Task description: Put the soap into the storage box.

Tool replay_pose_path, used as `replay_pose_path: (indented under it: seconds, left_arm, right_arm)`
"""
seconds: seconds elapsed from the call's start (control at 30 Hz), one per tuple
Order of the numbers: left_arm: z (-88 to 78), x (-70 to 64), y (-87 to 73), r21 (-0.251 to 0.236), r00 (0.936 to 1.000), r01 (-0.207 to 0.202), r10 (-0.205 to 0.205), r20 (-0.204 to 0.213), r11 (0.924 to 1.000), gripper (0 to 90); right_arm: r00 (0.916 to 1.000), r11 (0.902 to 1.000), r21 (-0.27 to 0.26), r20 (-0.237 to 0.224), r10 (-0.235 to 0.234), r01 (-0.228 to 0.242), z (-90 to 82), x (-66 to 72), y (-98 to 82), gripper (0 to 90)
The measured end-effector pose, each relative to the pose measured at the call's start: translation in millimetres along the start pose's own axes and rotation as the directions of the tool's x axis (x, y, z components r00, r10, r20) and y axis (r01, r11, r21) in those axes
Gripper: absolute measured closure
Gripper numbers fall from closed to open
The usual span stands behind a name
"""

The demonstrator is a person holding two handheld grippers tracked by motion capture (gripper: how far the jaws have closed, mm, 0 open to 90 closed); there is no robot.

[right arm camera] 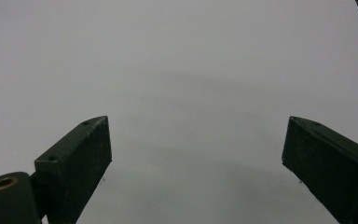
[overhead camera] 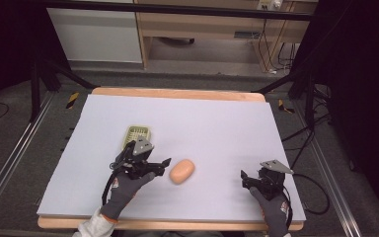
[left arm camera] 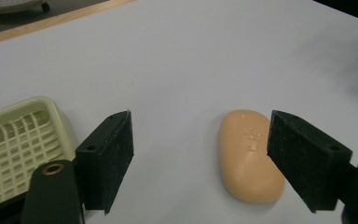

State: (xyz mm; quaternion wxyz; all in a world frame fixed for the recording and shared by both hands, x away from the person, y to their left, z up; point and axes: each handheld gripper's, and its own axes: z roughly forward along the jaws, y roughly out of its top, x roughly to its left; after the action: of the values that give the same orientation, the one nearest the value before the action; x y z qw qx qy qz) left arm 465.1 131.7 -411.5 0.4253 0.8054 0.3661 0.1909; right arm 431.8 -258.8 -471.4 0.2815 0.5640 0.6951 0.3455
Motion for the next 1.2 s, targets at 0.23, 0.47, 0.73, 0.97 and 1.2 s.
replay_pose_path:
  seconds: [0.23, 0.47, 0.73, 0.97, 1.2]
  left_arm:
    - [9.9, -7.6, 1.2, 0.029, 0.9998, -0.012, 0.012, 0.015, 0.9995, 21.5]
    - [18.5, -14.7, 2.9, 0.048, 0.9995, -0.02, 0.019, 0.024, 0.9986, 20.7]
    - [31.5, -24.0, 2.5, 0.074, 0.9987, -0.031, 0.028, 0.043, 0.9968, 20.4]
    - [41.8, -31.9, -0.8, 0.101, 0.9977, -0.047, 0.042, 0.054, 0.9938, 20.0]
    - [54.2, -37.3, -5.2, 0.143, 0.9961, -0.07, 0.062, 0.063, 0.9873, 19.4]
  right_arm:
    - [1.0, 1.0, 0.001, -0.003, -0.004, 0.004, 0.5, 0.2, 0.1, 8.4]
    - [1.0, 1.0, 0.0, -0.009, -0.002, 0.002, 0.4, 0.8, 0.6, 8.5]
    - [0.9998, 1.0, 0.001, -0.016, -0.007, 0.007, 1.3, 1.9, 0.9, 8.4]
    - [0.9997, 0.9999, 0.007, -0.023, -0.01, 0.01, 1.8, 2.3, 0.9, 8.4]
    - [0.9995, 0.9999, 0.01, -0.028, -0.012, 0.013, 3.0, 3.0, 1.1, 8.4]
